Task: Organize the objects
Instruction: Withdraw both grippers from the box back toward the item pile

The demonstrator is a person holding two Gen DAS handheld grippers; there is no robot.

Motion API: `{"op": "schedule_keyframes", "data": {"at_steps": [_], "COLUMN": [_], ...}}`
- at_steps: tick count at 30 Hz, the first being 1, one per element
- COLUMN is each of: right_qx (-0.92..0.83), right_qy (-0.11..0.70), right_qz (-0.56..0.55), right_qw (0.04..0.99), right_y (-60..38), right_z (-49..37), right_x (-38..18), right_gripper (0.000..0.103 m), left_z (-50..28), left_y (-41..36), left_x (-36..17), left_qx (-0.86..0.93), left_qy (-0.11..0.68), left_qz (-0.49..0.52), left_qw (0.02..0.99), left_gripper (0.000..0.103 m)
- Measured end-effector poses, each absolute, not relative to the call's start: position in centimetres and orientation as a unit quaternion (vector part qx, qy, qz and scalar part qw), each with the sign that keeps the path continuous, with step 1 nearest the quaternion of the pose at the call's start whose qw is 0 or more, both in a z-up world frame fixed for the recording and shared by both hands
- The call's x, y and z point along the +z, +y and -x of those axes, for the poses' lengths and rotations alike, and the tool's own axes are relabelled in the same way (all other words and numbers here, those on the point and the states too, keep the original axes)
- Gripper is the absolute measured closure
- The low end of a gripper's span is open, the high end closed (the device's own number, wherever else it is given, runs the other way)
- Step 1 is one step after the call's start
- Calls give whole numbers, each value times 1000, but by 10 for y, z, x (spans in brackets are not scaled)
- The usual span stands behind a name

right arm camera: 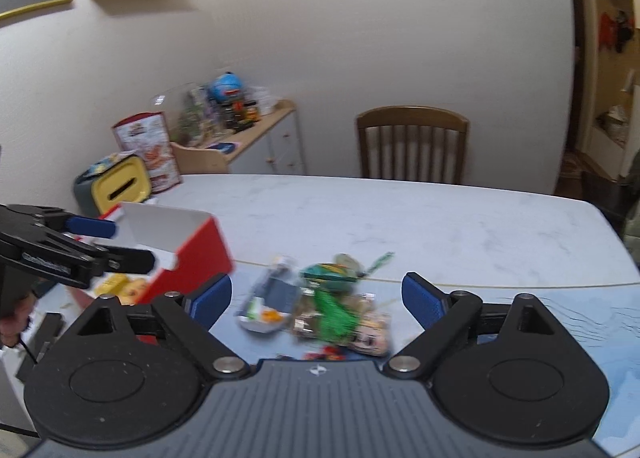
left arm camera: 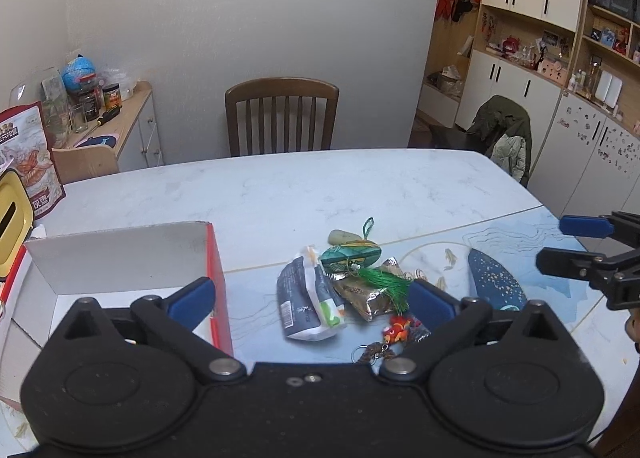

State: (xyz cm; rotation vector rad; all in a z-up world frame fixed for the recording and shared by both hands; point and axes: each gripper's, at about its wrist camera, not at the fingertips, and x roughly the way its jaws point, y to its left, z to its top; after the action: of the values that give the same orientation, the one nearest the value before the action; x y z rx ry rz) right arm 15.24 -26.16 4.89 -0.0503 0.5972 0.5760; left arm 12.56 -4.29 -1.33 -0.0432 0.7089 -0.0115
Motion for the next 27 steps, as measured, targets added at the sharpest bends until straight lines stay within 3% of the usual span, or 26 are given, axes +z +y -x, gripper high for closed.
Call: {"op": "schedule_keyframes", "data": {"at_steps": [14,27], "right_qx": [227,226], "right_qy": [321,370], "right_qz": [57,100], "right_qw": [918,895], "right_y": [-320,-344], "right_z": [-175,-191], "right_x": [0,-63], "right_gripper": [9,9], "left_z": [-145,-168], "left_y": [-80,-120], "left_x": [-54,-111], "left_qx": [-10,-47], "left_qy": [344,412], "left_qz": [23,-6], "left_qw": [939,910], "left_gripper": [0,0]}}
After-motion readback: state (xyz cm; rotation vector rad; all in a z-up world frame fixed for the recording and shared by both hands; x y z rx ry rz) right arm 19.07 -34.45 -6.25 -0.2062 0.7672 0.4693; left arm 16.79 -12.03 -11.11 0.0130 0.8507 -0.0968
